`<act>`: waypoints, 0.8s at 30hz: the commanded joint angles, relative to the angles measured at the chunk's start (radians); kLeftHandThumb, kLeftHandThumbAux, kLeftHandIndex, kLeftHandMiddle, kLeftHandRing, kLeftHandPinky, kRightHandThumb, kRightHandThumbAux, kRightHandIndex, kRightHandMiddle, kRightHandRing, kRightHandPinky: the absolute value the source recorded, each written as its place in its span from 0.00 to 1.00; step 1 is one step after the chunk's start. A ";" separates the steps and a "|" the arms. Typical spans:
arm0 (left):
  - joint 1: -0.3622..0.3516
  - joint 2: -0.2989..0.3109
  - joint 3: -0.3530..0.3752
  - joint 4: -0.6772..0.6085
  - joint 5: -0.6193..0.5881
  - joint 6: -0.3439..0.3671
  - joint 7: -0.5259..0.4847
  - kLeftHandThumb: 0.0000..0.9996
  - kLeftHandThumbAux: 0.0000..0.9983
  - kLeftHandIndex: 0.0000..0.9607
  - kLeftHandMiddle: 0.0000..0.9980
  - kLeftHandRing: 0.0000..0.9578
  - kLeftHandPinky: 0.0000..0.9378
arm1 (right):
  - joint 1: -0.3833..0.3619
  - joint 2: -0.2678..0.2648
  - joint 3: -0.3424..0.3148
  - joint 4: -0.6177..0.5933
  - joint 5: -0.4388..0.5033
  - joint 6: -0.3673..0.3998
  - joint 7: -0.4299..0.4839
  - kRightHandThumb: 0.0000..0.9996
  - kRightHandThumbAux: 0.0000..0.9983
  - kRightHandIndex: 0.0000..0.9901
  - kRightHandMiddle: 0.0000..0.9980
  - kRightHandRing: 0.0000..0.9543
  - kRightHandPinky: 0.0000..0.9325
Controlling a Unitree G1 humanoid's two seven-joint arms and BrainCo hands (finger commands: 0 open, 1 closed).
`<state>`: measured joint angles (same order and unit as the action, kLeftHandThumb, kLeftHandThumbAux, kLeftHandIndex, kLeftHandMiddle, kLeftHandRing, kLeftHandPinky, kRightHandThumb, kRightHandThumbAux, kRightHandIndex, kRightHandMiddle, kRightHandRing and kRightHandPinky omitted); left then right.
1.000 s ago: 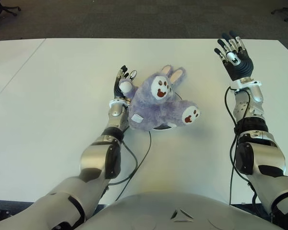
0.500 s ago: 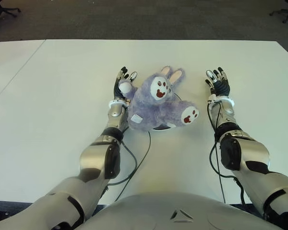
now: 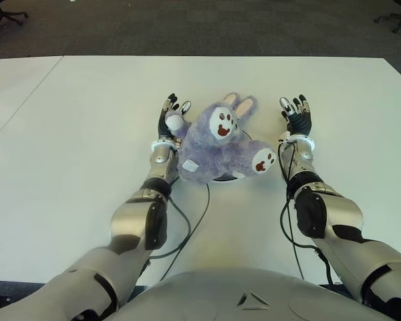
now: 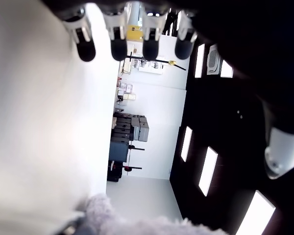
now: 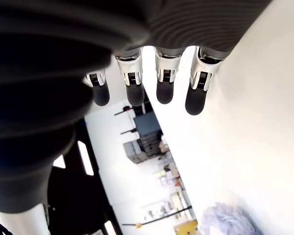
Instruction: Put the doll into the plate.
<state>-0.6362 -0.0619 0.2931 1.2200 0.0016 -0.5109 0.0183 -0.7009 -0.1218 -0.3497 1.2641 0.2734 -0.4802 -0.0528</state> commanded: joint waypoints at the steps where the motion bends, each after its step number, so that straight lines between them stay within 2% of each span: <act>1: 0.216 -0.007 -0.006 0.136 0.010 0.135 0.009 0.00 0.56 0.00 0.00 0.00 0.00 | 0.228 0.098 0.003 0.096 -0.048 0.039 -0.003 0.00 0.77 0.06 0.08 0.08 0.11; 3: 0.216 -0.007 -0.006 0.136 0.009 0.137 0.008 0.00 0.57 0.00 0.00 0.00 0.00 | 0.249 0.100 0.012 0.095 -0.070 0.019 -0.002 0.00 0.76 0.07 0.08 0.09 0.12; 6: 0.216 -0.008 0.002 0.135 -0.001 0.135 -0.001 0.00 0.58 0.00 0.00 0.00 0.00 | 0.290 0.099 0.063 0.094 -0.139 -0.026 -0.029 0.00 0.74 0.08 0.09 0.09 0.12; 15: 0.218 -0.003 0.015 0.135 -0.014 0.136 -0.017 0.00 0.61 0.00 0.01 0.00 0.00 | 0.335 0.107 0.131 0.088 -0.244 -0.103 -0.084 0.00 0.76 0.08 0.10 0.10 0.13; 21: 0.222 0.001 0.016 0.135 -0.013 0.135 -0.021 0.00 0.62 0.00 0.00 0.00 0.00 | 0.398 0.096 0.202 0.093 -0.341 -0.122 -0.166 0.00 0.79 0.10 0.11 0.11 0.12; 24: 0.224 0.003 0.008 0.135 -0.004 0.131 -0.016 0.00 0.61 0.00 0.00 0.00 0.00 | 0.407 0.083 0.255 0.096 -0.407 -0.099 -0.254 0.00 0.79 0.11 0.12 0.12 0.12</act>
<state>-0.6348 -0.0617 0.2953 1.2190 0.0001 -0.5112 0.0180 -0.6112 -0.0976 -0.1790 1.2181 -0.0111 -0.6570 -0.1822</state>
